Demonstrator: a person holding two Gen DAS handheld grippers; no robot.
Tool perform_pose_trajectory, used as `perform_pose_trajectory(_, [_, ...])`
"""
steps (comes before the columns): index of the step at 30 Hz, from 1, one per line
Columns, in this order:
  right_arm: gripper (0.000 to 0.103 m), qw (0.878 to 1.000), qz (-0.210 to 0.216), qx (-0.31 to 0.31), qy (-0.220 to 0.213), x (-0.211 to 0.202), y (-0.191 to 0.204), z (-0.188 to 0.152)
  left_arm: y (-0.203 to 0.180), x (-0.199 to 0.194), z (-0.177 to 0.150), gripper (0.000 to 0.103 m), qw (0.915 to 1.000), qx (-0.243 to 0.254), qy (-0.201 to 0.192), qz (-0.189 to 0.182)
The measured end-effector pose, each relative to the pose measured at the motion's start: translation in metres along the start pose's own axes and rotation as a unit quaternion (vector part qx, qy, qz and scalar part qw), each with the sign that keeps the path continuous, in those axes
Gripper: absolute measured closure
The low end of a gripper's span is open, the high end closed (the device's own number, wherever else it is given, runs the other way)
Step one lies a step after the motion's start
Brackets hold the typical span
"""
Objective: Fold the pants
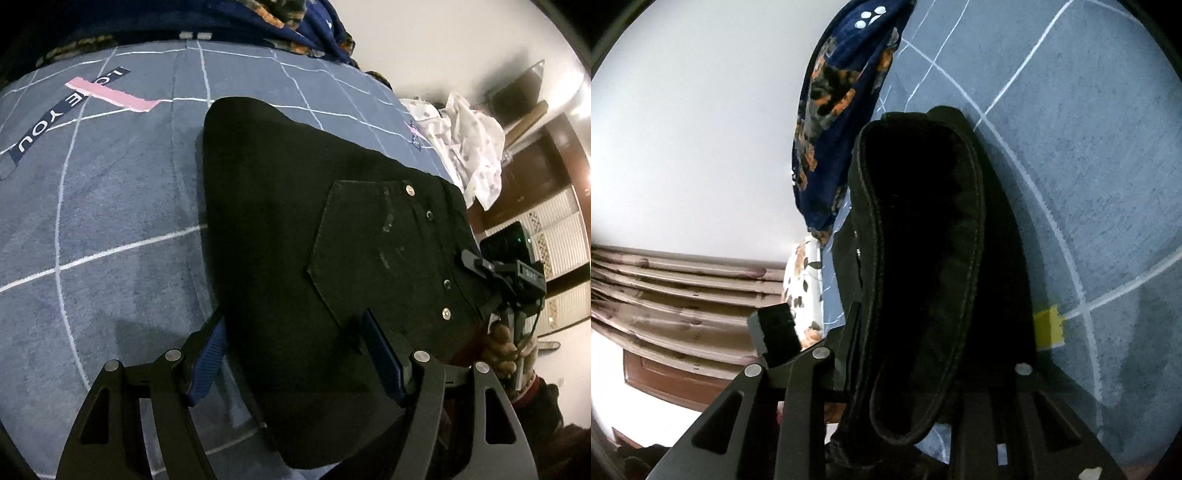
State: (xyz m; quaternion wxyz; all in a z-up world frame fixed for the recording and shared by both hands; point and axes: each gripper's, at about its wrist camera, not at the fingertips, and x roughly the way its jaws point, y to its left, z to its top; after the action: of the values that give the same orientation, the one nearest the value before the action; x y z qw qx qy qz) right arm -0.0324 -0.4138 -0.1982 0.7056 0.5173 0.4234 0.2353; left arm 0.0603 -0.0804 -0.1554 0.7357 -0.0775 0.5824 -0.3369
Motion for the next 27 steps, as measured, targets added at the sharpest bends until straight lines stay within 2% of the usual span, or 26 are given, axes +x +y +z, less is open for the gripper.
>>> perform_pose_trajectory(2, [0.072, 1.000, 0.006, 0.014, 0.001, 0.003, 0.000, 0.001, 0.002, 0.000, 0.002, 0.031, 1.0000, -0.004, -0.003, -0.003])
perform_pose_trajectory(5, [0.043, 0.999, 0.019, 0.037, -0.002, -0.007, -0.002, 0.001, 0.006, -0.003, 0.004, 0.031, 0.9999, -0.004, -0.010, 0.004])
perform_pose_trajectory(6, [0.037, 0.999, 0.017, 0.039, -0.008, -0.012, -0.002, 0.000, 0.008, -0.004, 0.004, 0.031, 0.9999, -0.005, -0.013, 0.005])
perform_pose_trajectory(7, [0.036, 0.999, 0.019, 0.040, -0.013, -0.016, -0.002, 0.000, 0.011, -0.005, 0.004, 0.031, 0.9998, -0.008, -0.018, 0.003])
perform_pose_trajectory(11, [0.037, 0.999, 0.011, 0.033, -0.037, -0.032, -0.004, -0.002, 0.023, -0.006, 0.006, 0.031, 0.9988, -0.027, -0.034, -0.022])
perform_pose_trajectory(12, [0.044, 0.999, 0.008, 0.031, -0.038, -0.034, -0.005, -0.004, 0.025, -0.006, 0.007, 0.031, 0.9986, -0.029, -0.037, -0.026])
perform_pose_trajectory(15, [0.080, 0.999, -0.005, 0.038, -0.037, -0.032, -0.011, -0.008, 0.027, -0.005, 0.009, 0.031, 0.9983, -0.024, -0.039, -0.036])
perform_pose_trajectory(16, [0.083, 0.998, -0.004, 0.046, -0.040, -0.032, -0.014, -0.010, 0.026, -0.005, 0.010, 0.031, 0.9983, -0.021, -0.038, -0.037])
perform_pose_trajectory(20, [0.083, 0.994, 0.053, 0.089, -0.044, -0.031, -0.023, -0.016, 0.024, -0.004, 0.011, 0.031, 0.9987, -0.012, -0.036, -0.034])
perform_pose_trajectory(21, [0.081, 0.993, 0.051, 0.094, -0.042, -0.031, -0.023, -0.017, 0.024, -0.005, 0.010, 0.030, 0.9987, -0.009, -0.037, -0.033])
perform_pose_trajectory(22, [0.075, 0.993, 0.032, 0.101, -0.045, -0.032, -0.026, -0.018, 0.022, -0.004, 0.010, 0.030, 0.9988, -0.007, -0.037, -0.031])
perform_pose_trajectory(23, [0.072, 0.993, -0.003, 0.102, -0.055, -0.037, -0.030, -0.017, 0.020, -0.004, 0.011, 0.030, 0.9990, -0.004, -0.037, -0.027])
perform_pose_trajectory(24, [0.072, 0.993, -0.014, 0.097, -0.063, -0.044, -0.031, -0.017, 0.020, -0.003, 0.011, 0.030, 0.9991, -0.002, -0.035, -0.025])
perform_pose_trajectory(27, [0.068, 0.993, -0.020, 0.072, -0.088, -0.068, -0.017, -0.020, 0.020, -0.004, 0.009, 0.030, 0.9992, -0.002, -0.031, -0.025])
